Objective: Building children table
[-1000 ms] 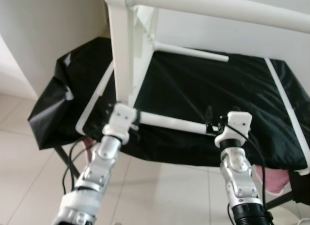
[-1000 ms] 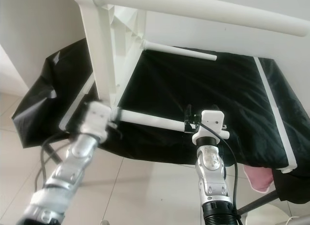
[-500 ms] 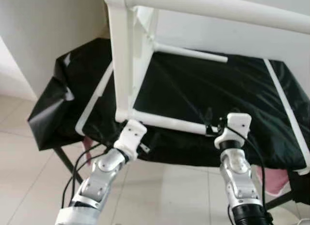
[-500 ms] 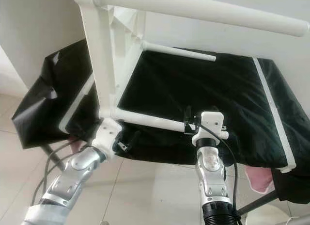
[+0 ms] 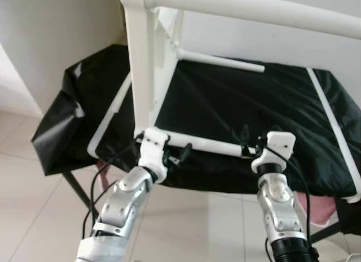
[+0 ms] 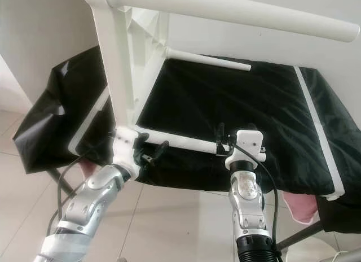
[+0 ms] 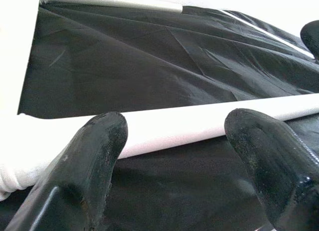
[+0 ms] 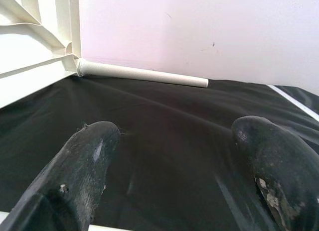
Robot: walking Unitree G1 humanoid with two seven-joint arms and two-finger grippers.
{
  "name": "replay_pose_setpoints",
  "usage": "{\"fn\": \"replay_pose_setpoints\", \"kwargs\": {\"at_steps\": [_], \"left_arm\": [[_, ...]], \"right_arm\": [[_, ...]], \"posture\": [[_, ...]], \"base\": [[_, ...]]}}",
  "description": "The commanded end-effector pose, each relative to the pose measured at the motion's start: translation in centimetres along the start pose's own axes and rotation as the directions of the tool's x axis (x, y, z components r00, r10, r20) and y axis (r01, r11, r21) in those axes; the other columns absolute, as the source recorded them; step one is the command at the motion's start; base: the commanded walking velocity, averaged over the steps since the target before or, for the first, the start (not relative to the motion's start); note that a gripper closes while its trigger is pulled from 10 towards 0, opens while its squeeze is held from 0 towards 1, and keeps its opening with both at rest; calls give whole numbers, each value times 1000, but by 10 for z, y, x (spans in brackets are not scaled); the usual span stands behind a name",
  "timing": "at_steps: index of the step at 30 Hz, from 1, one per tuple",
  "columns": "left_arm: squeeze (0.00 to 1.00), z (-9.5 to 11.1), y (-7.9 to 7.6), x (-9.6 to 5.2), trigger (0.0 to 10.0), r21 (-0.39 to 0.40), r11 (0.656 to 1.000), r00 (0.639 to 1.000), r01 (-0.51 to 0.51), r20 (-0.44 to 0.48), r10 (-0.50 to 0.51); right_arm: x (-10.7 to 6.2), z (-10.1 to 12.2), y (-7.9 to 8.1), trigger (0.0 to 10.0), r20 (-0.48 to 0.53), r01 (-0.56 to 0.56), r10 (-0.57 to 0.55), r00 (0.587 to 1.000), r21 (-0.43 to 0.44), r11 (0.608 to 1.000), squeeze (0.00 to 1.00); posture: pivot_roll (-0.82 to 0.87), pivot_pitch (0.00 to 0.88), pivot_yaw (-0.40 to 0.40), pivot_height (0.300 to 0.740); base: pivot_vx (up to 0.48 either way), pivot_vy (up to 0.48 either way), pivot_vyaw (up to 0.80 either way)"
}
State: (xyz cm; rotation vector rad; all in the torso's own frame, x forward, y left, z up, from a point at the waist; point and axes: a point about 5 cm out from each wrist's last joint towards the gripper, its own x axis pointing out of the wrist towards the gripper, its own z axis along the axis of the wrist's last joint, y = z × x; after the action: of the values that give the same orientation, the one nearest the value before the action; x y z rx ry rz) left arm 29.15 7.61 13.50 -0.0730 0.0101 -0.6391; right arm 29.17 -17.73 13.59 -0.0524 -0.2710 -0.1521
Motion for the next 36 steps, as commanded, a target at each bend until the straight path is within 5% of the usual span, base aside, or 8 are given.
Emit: {"fn": "replay_pose_setpoints", "kwargs": {"at_steps": [1,21,36], "left_arm": [[0,2,-3,3,10000,23,999,1000,30,8,-30],[0,1,3,10,10000,73,997,1000,-25,-10,26],[0,17,5,66,10000,-138,983,993,-120,-19,118]], "right_arm": [[-2,0,-4,10000,8,15,-15,1000,-6,1000,0],[-3,1,-8,10000,12,14,-14,1000,-10,1000,0],[2,20,0,10000,87,-28,29,996,-17,999,0]], "posture": [[12,0,-36,740],[-2,4,-39,740],[-20,1,-17,740]], "base": [[0,0,0],[0,0,0],[0,0,0]]}}
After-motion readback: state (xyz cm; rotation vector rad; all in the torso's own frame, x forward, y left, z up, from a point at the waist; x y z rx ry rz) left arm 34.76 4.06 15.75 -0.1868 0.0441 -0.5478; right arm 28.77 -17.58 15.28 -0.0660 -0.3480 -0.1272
